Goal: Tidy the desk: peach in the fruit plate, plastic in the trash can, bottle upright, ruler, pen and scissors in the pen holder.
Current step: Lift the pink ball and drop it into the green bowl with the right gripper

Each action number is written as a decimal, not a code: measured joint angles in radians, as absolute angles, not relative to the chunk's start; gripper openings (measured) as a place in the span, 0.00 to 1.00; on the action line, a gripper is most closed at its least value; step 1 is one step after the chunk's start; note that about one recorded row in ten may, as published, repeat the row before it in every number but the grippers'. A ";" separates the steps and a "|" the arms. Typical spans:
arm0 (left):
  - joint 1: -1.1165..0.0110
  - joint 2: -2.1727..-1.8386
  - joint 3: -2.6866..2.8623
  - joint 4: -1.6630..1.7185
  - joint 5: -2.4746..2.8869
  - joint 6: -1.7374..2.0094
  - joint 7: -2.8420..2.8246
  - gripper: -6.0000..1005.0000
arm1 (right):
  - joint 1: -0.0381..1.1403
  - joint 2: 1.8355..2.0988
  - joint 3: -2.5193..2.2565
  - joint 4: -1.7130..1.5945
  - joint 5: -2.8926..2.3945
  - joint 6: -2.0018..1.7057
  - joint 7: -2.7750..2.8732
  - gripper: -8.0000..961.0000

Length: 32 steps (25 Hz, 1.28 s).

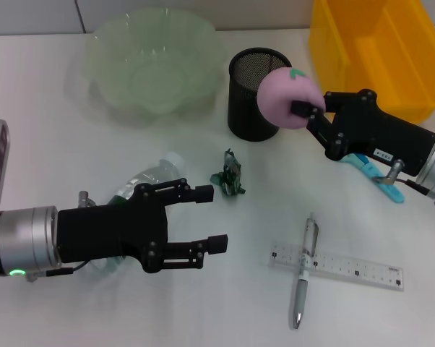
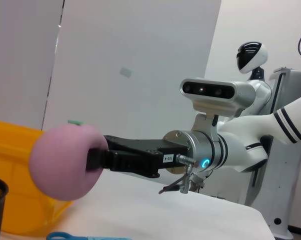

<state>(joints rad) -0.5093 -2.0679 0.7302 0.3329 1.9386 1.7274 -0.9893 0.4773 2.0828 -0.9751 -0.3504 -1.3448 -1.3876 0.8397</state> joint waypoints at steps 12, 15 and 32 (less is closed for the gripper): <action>-0.509 -2.070 0.730 0.327 1.939 1.727 -0.976 0.79 | 0.487 2.083 -0.982 -0.341 -1.344 -1.392 0.837 0.04; -0.509 -2.071 0.730 0.327 1.939 1.727 -0.974 0.79 | 0.493 2.083 -0.976 -0.341 -1.344 -1.398 0.837 0.04; -0.509 -2.069 0.730 0.335 1.939 1.734 -0.962 0.79 | 0.635 2.086 -0.975 -0.336 -1.313 -1.317 0.839 0.04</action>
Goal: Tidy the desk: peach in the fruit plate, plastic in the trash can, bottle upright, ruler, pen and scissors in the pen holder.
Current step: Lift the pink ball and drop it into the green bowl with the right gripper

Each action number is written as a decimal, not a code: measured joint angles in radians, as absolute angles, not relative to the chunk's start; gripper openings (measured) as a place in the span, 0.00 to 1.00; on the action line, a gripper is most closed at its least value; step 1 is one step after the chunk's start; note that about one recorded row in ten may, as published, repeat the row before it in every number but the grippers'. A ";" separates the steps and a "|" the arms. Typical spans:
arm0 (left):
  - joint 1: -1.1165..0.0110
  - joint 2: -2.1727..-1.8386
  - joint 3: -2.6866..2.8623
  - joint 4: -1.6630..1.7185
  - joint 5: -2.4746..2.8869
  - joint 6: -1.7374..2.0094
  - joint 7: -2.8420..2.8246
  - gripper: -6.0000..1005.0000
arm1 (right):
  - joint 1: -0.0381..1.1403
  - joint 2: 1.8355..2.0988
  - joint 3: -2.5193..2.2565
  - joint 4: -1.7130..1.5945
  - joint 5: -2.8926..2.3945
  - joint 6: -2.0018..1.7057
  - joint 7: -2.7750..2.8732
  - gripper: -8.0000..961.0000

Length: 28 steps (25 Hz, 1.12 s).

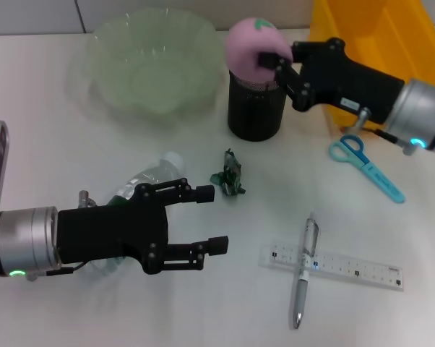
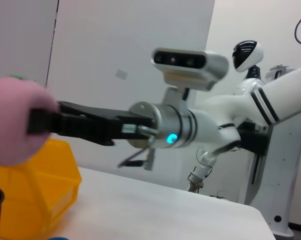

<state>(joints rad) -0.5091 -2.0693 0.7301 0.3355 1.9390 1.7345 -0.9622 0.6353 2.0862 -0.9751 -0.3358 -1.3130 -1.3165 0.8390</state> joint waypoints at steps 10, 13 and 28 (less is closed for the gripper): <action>-0.513 -2.069 0.730 0.333 1.939 1.735 -0.959 0.79 | 0.784 2.088 -0.984 -0.282 -1.287 -1.150 0.846 0.04; -0.512 -2.069 0.730 0.333 1.939 1.736 -0.959 0.79 | 0.824 2.089 -0.986 -0.262 -1.283 -1.107 0.848 0.04; -0.508 -2.069 0.730 0.334 1.939 1.735 -0.945 0.79 | 0.970 2.092 -1.003 -0.202 -1.283 -0.921 0.905 0.04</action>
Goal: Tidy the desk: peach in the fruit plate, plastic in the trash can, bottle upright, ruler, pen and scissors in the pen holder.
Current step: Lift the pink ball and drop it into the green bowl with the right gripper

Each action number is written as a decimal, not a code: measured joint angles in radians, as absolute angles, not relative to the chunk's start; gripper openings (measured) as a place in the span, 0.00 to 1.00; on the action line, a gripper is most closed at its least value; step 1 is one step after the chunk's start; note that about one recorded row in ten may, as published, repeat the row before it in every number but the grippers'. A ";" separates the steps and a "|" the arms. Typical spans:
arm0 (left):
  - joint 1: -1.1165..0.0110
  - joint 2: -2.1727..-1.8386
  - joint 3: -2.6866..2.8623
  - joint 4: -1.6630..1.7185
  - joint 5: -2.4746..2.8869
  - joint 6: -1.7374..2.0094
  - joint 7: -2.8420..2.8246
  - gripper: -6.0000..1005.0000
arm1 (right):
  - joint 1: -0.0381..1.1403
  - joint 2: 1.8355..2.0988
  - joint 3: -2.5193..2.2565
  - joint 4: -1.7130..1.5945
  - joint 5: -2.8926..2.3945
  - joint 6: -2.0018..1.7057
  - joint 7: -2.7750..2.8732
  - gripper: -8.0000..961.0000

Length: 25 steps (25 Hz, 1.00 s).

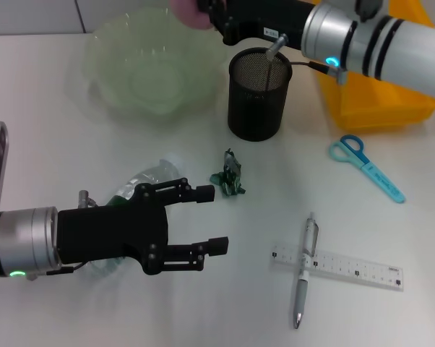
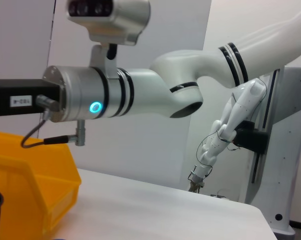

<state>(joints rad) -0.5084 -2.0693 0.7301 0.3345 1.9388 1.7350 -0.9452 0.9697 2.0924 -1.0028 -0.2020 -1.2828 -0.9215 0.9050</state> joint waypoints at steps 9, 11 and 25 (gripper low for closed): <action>-0.507 -2.068 0.730 0.336 1.928 1.734 -0.934 0.79 | 1.030 2.092 -1.018 -0.163 -1.278 -0.843 0.951 0.04; -0.507 -2.068 0.730 0.336 1.927 1.734 -0.933 0.79 | 1.044 2.092 -1.040 -0.157 -1.278 -0.820 0.965 0.04; -0.509 -2.069 0.730 0.336 1.927 1.736 -0.933 0.79 | 1.053 2.092 -1.096 -0.170 -1.283 -0.806 1.003 0.04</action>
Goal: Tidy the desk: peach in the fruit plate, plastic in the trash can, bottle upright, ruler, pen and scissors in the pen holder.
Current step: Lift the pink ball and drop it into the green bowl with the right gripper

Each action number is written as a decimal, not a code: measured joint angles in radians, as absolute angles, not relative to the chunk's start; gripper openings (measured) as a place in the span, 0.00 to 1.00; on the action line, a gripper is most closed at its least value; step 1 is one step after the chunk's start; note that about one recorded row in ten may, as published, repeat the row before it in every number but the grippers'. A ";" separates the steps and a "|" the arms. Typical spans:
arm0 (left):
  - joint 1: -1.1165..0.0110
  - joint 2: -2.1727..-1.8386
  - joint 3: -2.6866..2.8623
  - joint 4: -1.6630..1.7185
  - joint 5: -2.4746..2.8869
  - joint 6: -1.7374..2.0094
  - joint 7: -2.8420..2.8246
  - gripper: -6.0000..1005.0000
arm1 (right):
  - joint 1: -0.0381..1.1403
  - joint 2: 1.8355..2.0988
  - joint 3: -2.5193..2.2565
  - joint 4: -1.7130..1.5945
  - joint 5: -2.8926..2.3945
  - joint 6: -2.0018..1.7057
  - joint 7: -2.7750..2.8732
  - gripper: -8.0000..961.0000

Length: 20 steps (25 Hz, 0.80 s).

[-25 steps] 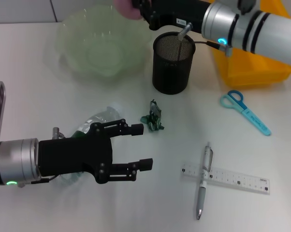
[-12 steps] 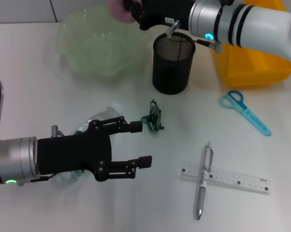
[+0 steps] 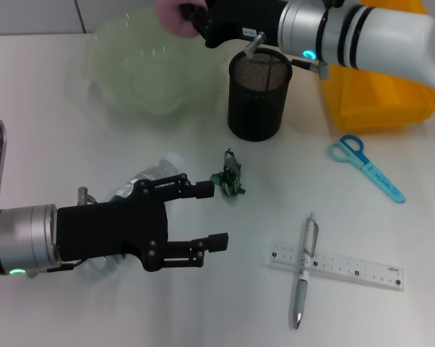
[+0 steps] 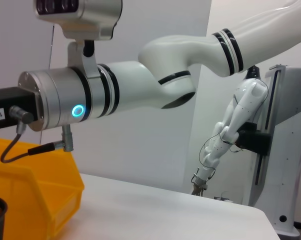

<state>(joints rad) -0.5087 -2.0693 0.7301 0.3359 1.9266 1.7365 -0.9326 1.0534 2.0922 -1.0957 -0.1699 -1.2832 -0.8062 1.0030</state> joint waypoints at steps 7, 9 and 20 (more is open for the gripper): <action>-0.506 -2.069 0.730 0.336 1.927 1.738 -0.933 0.79 | 1.054 2.087 -1.356 -0.285 -1.286 -0.720 1.226 0.04; -0.506 -2.069 0.730 0.336 1.927 1.738 -0.933 0.79 | 1.053 2.086 -1.395 -0.301 -1.286 -0.703 1.253 0.04; -0.503 -2.069 0.730 0.336 1.924 1.739 -0.933 0.79 | 1.054 2.087 -1.413 -0.313 -1.289 -0.687 1.262 0.04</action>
